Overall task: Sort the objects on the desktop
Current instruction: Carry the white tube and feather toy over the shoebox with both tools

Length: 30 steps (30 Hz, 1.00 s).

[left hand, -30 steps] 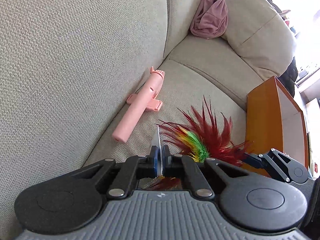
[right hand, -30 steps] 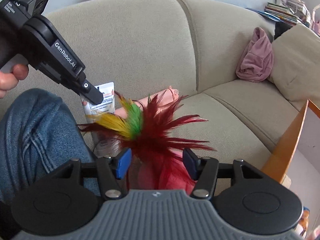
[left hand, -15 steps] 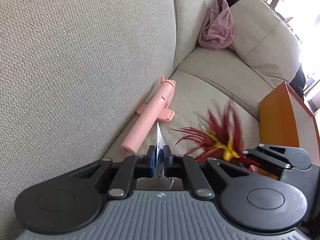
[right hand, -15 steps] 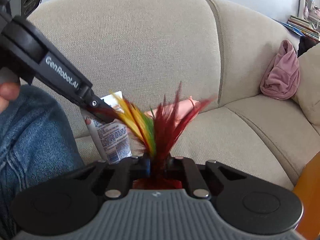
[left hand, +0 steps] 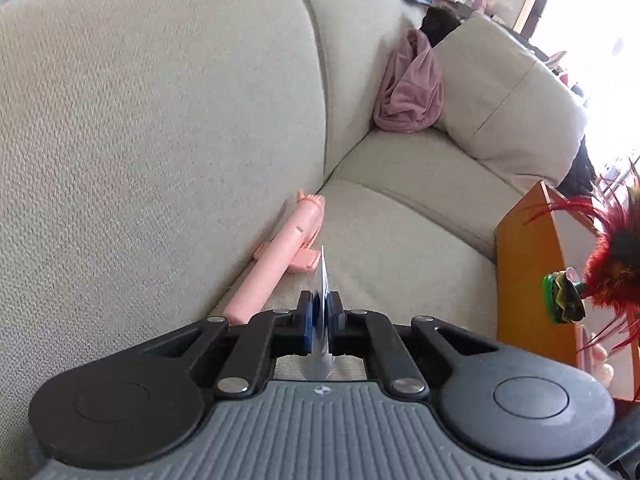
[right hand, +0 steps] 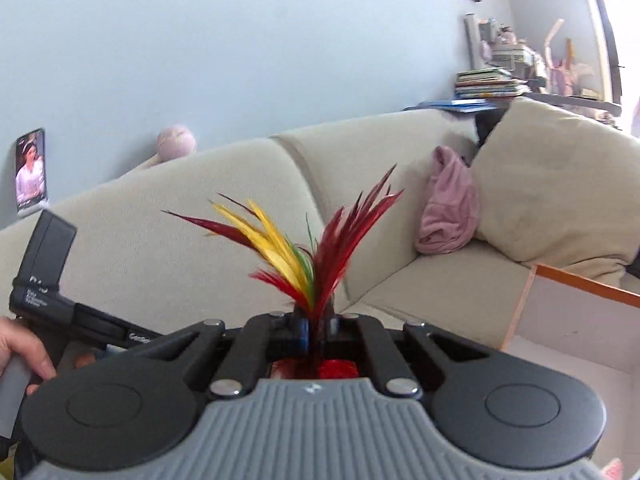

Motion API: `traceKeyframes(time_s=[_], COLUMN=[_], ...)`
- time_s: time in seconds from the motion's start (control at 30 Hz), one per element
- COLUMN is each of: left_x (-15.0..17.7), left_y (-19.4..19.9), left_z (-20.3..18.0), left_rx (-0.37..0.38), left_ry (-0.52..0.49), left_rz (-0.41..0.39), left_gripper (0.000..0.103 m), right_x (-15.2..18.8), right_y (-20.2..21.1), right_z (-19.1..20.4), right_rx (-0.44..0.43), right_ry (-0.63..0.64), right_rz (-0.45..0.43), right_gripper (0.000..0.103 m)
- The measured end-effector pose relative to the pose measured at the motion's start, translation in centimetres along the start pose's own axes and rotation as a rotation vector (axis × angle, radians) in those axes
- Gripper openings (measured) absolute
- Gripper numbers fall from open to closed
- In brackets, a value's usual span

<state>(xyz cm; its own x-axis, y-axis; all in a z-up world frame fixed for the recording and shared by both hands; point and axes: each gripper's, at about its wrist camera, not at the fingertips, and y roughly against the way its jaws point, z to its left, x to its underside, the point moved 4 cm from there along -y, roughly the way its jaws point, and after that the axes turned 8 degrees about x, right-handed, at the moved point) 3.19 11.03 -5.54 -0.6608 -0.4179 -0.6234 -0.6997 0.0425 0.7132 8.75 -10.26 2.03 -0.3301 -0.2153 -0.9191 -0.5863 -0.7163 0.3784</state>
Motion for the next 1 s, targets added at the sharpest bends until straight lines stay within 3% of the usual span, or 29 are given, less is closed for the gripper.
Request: traceKeyframes(time_s=[0.13, 0.27, 0.37, 0.57, 0.73, 1.0], left_x=[-1.7, -4.7, -5.6, -5.5, -4.6, -2.0], left_y=[2.2, 3.6, 2.8, -2.4, -7.0, -10.1], left_z=[-3.7, -8.6, -12.0, -17.9, -21.3, -24.5], left_rx=[0.099, 0.259, 0.362, 0.439, 0.435, 0.287], left_ry=[-0.033, -0.049, -0.053, -0.085, -0.087, -0.243], left_rz=[-0.066, -0.078, -0.049, 0.007, 0.088, 0.103], left_gripper=[0.007, 0.007, 0.007, 0.007, 0.007, 0.007], right_x=[-1.1, -0.3, 0.9, 3.3, 4.8, 6.5], right_y=[3.1, 5.3, 5.9, 6.0, 5.3, 3.8], right_z=[-5.5, -9.8, -12.0, -14.5, -16.3, -18.3], right_rx=[0.120, 0.224, 0.276, 0.322, 0.296, 0.278], right_ry=[-0.089, -0.164, -0.207, -0.239, -0.282, -0.303], right_rz=[-0.043, -0.065, -0.075, -0.085, -0.099, -0.078], right_gripper=[0.004, 0.004, 0.004, 0.004, 0.004, 0.004])
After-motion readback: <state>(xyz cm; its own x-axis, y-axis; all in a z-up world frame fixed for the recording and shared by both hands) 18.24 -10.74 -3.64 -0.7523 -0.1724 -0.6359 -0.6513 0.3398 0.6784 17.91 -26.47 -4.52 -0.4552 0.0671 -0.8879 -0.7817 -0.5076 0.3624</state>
